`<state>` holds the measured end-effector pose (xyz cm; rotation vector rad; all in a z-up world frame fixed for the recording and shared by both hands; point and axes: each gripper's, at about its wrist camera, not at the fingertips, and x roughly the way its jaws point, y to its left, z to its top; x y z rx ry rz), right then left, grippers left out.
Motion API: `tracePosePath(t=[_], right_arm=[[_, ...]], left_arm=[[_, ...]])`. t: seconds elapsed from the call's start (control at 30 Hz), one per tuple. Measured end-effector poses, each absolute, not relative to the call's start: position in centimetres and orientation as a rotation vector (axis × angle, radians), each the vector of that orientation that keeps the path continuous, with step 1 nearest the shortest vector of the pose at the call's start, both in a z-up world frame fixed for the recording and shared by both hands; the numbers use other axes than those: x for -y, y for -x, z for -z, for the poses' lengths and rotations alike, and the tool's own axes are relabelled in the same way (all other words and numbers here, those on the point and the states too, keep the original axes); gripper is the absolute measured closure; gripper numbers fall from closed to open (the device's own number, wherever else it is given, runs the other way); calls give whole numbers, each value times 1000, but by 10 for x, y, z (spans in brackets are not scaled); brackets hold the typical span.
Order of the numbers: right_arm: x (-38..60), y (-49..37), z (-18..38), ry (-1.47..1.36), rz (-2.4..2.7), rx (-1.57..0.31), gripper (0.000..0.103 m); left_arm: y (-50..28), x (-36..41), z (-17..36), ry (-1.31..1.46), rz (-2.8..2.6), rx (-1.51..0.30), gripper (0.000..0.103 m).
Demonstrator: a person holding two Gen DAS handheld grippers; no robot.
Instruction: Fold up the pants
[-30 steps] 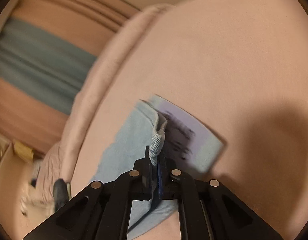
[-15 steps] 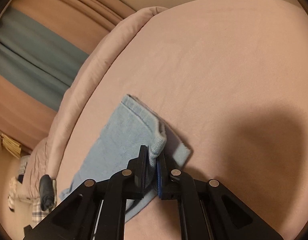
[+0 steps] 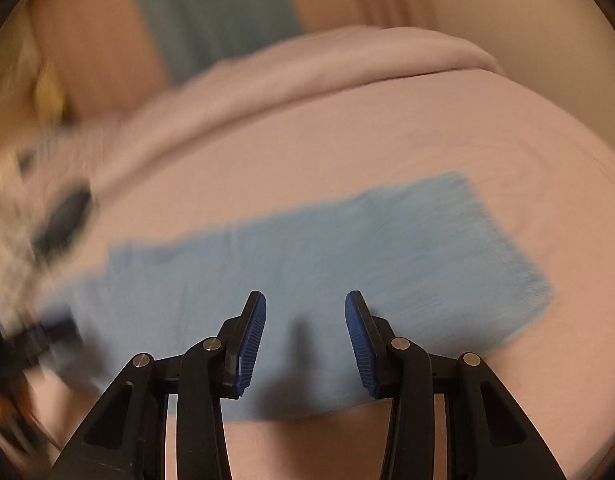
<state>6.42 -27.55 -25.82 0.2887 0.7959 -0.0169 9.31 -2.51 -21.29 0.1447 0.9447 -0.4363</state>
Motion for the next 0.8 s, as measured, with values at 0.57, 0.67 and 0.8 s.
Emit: tracePosePath(t=[0.57, 0.67, 0.8], right_arm=[[187, -99, 239, -180, -299, -814, 60], [145, -139, 235, -177, -393, -794, 60], [98, -196, 245, -232, -492, -843, 63]], left_arm=[[-79, -118, 193, 5, 253, -834, 44], [-94, -141, 205, 127, 229, -878, 50], [-82, -134, 219, 43, 213, -862, 53]])
